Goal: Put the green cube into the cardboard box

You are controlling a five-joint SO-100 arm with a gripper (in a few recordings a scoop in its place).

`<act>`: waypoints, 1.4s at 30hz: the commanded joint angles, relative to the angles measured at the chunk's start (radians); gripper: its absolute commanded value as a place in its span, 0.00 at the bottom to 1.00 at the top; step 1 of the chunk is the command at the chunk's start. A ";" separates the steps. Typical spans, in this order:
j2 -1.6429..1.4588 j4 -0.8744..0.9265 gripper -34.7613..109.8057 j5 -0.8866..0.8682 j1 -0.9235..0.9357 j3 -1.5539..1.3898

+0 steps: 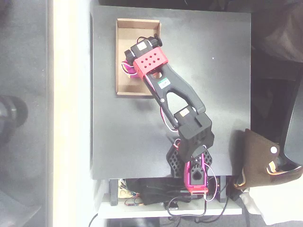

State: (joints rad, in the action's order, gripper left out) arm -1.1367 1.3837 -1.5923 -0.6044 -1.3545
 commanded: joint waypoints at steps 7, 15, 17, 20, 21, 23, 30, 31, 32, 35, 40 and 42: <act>-0.032 -0.003 0.46 -0.109 -0.015 0.040; -0.040 -0.003 0.47 -0.109 -0.015 0.041; -0.061 -0.003 0.47 -0.109 -0.017 0.041; -0.097 -0.003 0.47 -0.109 -0.017 0.041; -0.110 -0.003 0.47 -0.109 -0.017 0.041; -0.146 -0.003 0.47 -0.109 -0.017 0.040; -0.282 -0.002 0.47 -0.109 -0.017 0.040; -0.308 -0.002 0.47 -0.109 -0.017 0.040; -0.334 -0.002 0.47 -0.109 -0.015 0.040; -0.423 -0.002 0.47 -0.109 -0.009 0.040; -0.604 -0.002 0.47 -0.109 -0.002 0.040; -0.670 -0.002 0.47 -0.109 0.000 0.040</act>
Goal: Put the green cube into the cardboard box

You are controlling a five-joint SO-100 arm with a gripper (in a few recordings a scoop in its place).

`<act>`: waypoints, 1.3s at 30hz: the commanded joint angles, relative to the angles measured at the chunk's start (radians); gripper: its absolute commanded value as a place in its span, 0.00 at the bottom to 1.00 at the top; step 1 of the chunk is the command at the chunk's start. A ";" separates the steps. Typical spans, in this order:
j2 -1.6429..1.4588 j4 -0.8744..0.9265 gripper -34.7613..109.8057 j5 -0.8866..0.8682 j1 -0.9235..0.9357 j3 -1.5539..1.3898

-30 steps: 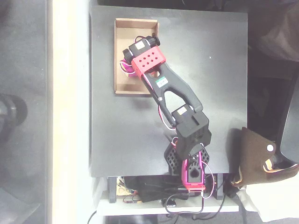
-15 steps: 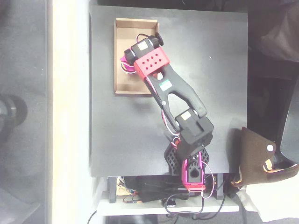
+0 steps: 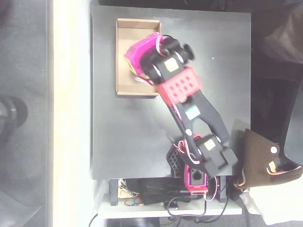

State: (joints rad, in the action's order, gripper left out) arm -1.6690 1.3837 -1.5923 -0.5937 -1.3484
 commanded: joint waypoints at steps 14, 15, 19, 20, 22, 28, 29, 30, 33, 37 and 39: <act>-0.454 -0.002 0.47 -0.107 0.161 0.026; -0.468 -0.002 0.47 -0.107 0.190 0.023; -0.502 -0.002 0.46 -0.107 0.313 0.020; -0.502 -0.002 0.46 -0.107 0.345 0.020; -0.502 -0.002 0.46 -0.107 0.405 0.020; -0.502 0.003 0.46 -0.109 0.569 0.018; -0.502 0.008 0.46 -0.109 0.589 0.018; -0.502 0.011 0.46 -0.109 0.606 0.018; -0.502 0.012 0.46 -0.109 0.646 0.014; -0.511 0.012 0.43 -0.109 0.684 -0.023; -0.543 0.012 0.40 -0.109 0.716 -0.061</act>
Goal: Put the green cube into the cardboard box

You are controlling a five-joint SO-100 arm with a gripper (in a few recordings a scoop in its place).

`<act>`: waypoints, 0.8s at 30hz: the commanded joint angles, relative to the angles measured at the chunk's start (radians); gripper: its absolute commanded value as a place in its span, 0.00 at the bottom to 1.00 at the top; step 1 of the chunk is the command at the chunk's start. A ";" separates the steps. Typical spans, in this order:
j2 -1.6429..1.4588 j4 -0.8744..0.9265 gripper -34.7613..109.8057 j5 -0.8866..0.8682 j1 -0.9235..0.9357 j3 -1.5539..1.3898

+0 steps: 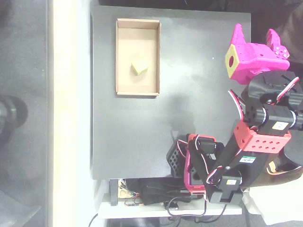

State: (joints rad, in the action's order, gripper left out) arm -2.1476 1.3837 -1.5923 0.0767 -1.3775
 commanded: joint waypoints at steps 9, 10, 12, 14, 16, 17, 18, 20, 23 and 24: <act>-0.253 0.000 0.33 -0.107 0.061 -0.350; -0.273 0.000 0.33 -0.107 0.061 -0.387; -0.313 0.000 0.33 -0.107 0.060 -0.463; -0.351 -0.002 0.33 -0.106 0.058 -0.529; -0.374 -0.002 0.31 -0.106 0.058 -0.583; -0.387 -0.002 0.30 -0.106 0.055 -0.607; -0.399 -0.002 0.28 -0.106 0.044 -0.627; -0.419 -0.002 0.26 -0.106 0.020 -0.663; -0.451 -0.002 0.26 -0.106 -0.020 -0.703; -0.460 -0.002 0.26 -0.106 -0.034 -0.719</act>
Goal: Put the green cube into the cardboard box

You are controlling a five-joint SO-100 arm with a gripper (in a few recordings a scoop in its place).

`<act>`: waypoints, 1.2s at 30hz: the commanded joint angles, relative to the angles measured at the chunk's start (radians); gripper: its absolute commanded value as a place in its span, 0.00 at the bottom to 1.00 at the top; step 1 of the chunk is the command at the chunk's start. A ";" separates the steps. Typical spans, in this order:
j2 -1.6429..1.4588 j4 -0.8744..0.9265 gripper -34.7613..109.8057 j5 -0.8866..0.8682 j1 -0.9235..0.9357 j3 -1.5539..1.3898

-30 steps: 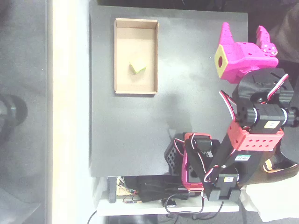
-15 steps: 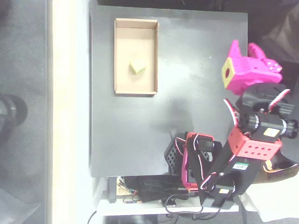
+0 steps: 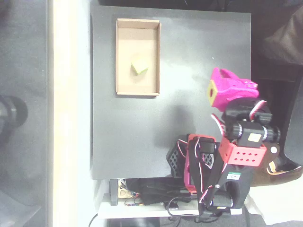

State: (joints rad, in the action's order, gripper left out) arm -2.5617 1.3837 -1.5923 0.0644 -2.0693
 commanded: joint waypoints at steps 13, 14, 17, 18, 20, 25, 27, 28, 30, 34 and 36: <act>-0.344 -0.002 0.25 -0.106 -0.055 -0.430; -0.373 -0.002 0.25 -0.106 -0.055 -0.462; -0.454 -0.002 0.25 -0.106 -0.055 -0.555; -0.480 -0.002 0.25 -0.106 -0.055 -0.586; -0.531 -0.002 0.25 -0.106 -0.055 -0.649; -0.655 -0.002 0.25 -0.106 -0.055 -0.782; -0.704 -0.002 0.25 -0.106 -0.055 -0.824; -0.729 -0.002 0.25 -0.106 -0.055 -0.844; -0.770 -0.002 0.25 -0.106 -0.055 -0.877; -0.781 -0.002 0.25 -0.106 -0.055 -0.908; -0.781 -0.002 0.25 -0.106 -0.055 -0.934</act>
State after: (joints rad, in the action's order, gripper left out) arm -3.3318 1.3837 -1.5923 0.0031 -2.9790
